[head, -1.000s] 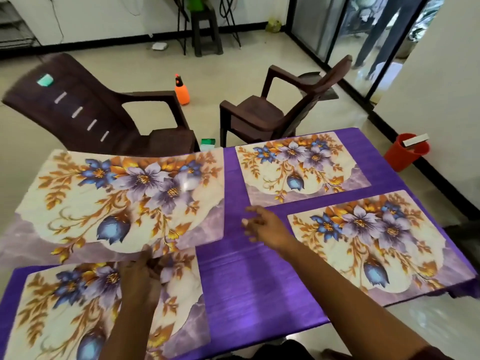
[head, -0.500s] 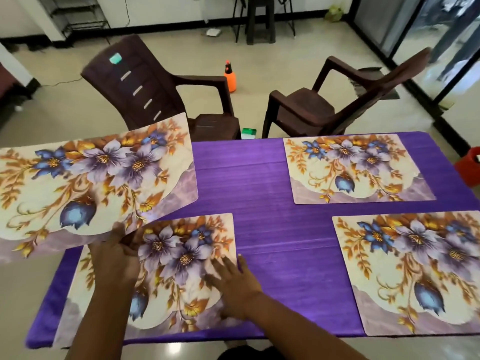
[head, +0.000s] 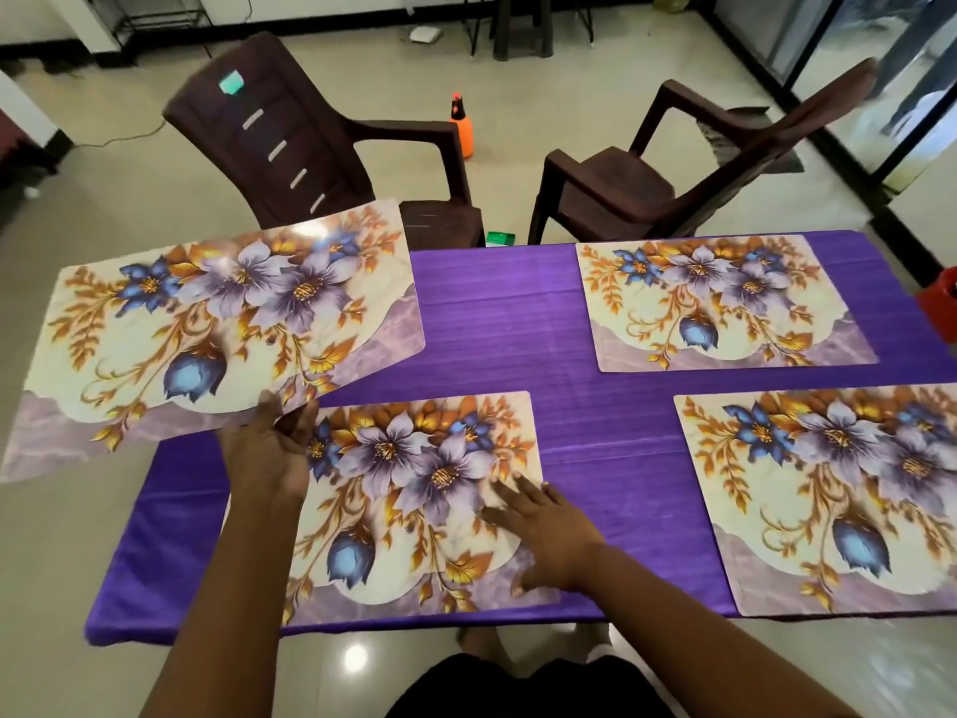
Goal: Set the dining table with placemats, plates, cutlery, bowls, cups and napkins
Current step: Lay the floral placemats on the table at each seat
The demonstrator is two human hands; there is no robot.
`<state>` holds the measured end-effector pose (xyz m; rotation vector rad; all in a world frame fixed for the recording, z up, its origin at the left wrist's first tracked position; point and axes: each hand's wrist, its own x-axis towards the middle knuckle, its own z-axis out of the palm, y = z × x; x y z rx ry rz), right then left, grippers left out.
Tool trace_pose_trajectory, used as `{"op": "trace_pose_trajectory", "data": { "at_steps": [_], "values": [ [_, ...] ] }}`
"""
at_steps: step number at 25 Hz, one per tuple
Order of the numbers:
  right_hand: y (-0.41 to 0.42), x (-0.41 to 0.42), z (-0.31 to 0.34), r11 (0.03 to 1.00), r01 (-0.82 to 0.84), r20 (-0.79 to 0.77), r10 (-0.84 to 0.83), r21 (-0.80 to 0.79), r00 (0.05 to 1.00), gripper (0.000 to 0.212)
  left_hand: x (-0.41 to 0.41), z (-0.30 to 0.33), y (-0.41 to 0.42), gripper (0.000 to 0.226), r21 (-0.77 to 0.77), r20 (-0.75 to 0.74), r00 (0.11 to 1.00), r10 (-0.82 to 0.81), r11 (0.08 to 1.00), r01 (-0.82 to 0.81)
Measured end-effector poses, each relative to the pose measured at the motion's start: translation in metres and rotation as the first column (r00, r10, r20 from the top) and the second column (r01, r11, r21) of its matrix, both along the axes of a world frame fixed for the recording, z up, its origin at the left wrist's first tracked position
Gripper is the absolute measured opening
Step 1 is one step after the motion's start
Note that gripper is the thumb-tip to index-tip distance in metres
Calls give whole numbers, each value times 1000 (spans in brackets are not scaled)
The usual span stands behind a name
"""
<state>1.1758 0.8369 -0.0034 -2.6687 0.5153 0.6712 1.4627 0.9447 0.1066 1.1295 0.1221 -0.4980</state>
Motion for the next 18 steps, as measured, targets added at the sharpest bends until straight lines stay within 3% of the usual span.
{"op": "trace_pose_trajectory", "data": {
  "at_steps": [13, 18],
  "values": [
    [4, -16, -6, 997, 70, 20, -71, 42, 997, 104, 7, 2, 14, 28, -29, -18, 1000, 9, 1000, -9],
    [7, -21, 2, 991, 120, -14, -120, 57, 993, 101, 8, 1, 12, 33, -32, 0, 1000, -18, 999, 18]
  ]
}}
